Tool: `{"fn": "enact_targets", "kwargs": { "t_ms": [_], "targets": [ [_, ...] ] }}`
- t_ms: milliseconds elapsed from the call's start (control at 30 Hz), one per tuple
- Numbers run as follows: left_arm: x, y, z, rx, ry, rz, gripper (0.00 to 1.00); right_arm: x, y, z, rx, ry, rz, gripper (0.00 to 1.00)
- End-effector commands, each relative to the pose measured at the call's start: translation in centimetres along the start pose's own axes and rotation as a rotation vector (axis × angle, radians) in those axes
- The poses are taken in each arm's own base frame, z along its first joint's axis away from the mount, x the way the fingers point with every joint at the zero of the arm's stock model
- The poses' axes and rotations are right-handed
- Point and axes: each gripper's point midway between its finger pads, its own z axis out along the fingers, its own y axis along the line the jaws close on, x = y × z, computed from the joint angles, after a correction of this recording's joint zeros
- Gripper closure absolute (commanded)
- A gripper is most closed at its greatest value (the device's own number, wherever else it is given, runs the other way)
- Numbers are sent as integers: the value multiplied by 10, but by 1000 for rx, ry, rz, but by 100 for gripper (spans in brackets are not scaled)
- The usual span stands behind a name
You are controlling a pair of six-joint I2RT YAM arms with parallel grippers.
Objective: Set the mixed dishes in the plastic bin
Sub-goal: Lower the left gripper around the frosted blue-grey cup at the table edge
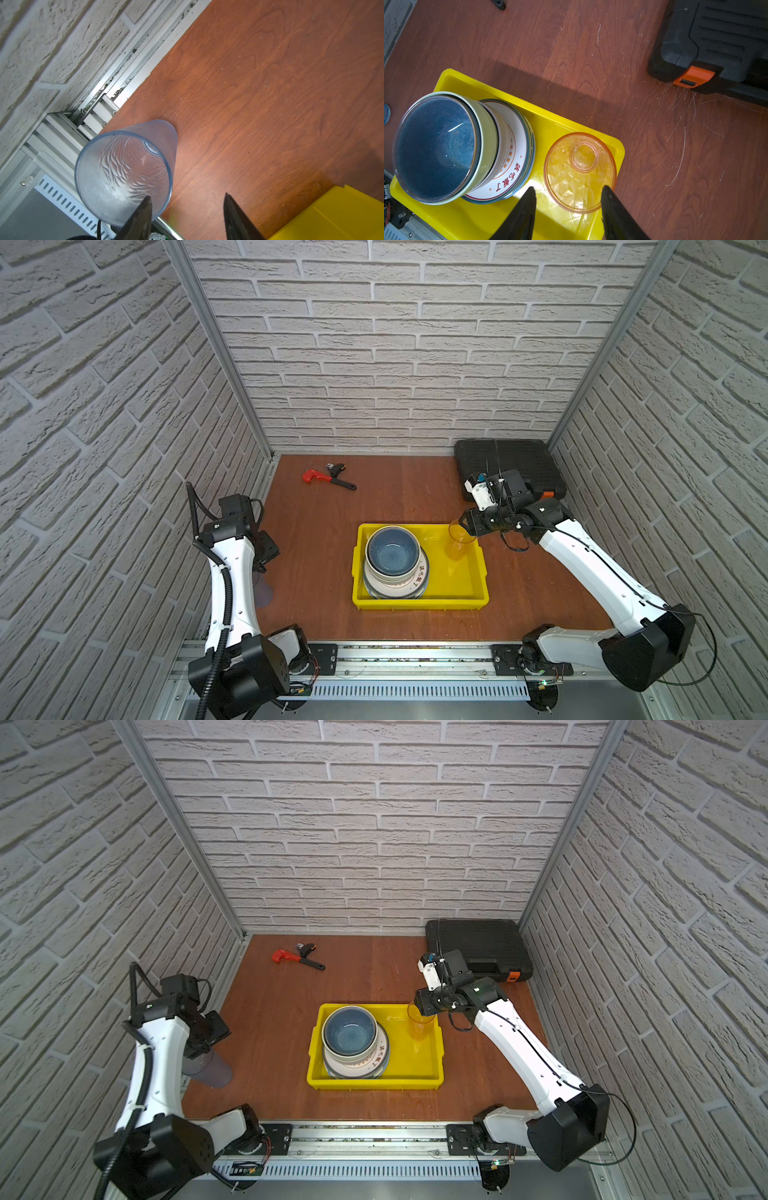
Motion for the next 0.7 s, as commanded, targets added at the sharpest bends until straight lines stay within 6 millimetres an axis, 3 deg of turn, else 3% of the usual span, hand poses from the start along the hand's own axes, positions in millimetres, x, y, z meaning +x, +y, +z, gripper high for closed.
{"fn": "enact_targets", "kwargs": {
  "t_ms": [0,133,367,667],
  "targets": [
    [-6,1,9,25,9,-21,47,-7,2,-11,-12,-52,-4,47],
    [-10,9,17,16,25,-61,50,-6,1,-13,-8,-58,0,47],
    [-13,8,42,25,75,-83,59,-8,-1,-15,8,-63,-3,47],
    [-10,-7,53,99,95,-69,86,-15,-7,-12,38,-85,15,47]
  ]
}}
